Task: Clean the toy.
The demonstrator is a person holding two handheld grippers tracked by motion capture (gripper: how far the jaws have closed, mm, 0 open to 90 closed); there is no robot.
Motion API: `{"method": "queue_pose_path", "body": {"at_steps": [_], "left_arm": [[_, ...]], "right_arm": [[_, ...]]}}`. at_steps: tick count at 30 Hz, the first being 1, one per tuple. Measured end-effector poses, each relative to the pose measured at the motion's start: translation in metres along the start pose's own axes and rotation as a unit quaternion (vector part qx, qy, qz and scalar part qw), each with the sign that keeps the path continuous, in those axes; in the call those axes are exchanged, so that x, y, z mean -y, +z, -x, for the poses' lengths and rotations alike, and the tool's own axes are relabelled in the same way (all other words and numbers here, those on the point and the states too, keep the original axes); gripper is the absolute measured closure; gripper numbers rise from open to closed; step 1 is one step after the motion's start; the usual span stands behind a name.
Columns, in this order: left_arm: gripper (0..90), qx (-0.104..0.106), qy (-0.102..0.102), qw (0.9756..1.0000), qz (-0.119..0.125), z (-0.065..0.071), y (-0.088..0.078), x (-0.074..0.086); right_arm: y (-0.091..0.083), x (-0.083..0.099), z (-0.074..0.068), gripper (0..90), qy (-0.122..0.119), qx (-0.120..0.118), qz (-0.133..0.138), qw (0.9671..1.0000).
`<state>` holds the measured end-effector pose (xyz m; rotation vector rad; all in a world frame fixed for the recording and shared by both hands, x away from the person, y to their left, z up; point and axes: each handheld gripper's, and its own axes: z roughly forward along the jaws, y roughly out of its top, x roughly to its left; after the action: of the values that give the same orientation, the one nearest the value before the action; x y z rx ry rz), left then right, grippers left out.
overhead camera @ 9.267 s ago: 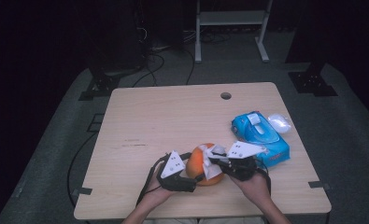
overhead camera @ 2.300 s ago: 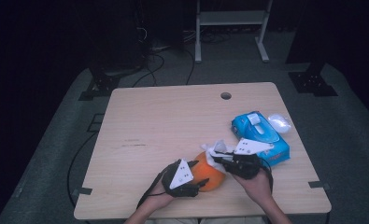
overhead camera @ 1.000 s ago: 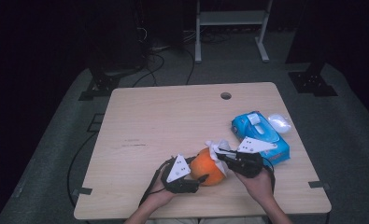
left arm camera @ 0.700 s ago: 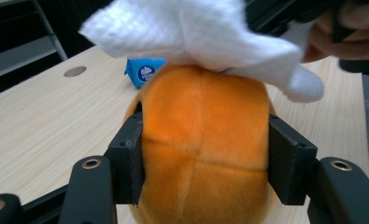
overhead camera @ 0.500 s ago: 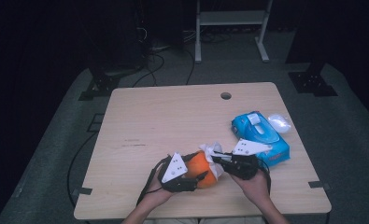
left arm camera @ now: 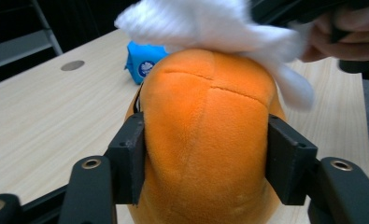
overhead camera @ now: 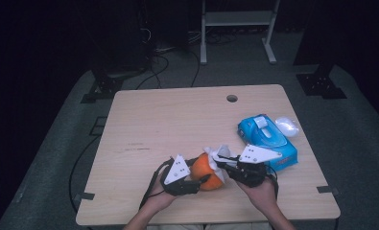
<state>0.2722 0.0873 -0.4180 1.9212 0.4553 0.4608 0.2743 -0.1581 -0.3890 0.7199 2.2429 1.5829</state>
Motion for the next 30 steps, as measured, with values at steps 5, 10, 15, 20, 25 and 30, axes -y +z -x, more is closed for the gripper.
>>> {"method": "queue_pose_path", "body": {"at_steps": [5, 10, 15, 20, 25, 30], "left_arm": [[42.1, 0.003, 0.000, 1.0000, 0.000, -0.002, -0.004, -0.002], [25.4, 0.009, -0.003, 0.9999, 0.003, -0.004, 0.004, 0.006], [15.2, 0.012, -0.020, 0.9997, -0.003, -0.008, 0.010, 0.014], [31.7, -0.006, -0.020, 0.9998, -0.004, -0.008, 0.009, 0.013], [32.4, -0.010, -0.050, 0.9987, -0.001, -0.012, 0.010, 0.014], [34.8, -0.005, -0.036, 0.9993, -0.001, -0.006, 0.011, 0.013]], "right_arm": [[0.002, -0.005, -0.006, 82.8, -0.021, 0.000, 0.000, 0.9998], [0.008, 0.011, 0.011, 82.7, 0.018, 0.005, -0.022, 0.9996], [0.009, 0.013, 0.017, 82.5, 0.026, 0.011, -0.020, 0.9994], [0.006, 0.012, 0.013, 82.6, 0.017, 0.016, -0.018, 0.9996], [0.010, 0.005, -0.005, 82.7, -0.024, 0.005, -0.013, 0.9996], [0.011, 0.005, 0.002, 82.8, -0.018, 0.012, -0.013, 0.9997]]}}
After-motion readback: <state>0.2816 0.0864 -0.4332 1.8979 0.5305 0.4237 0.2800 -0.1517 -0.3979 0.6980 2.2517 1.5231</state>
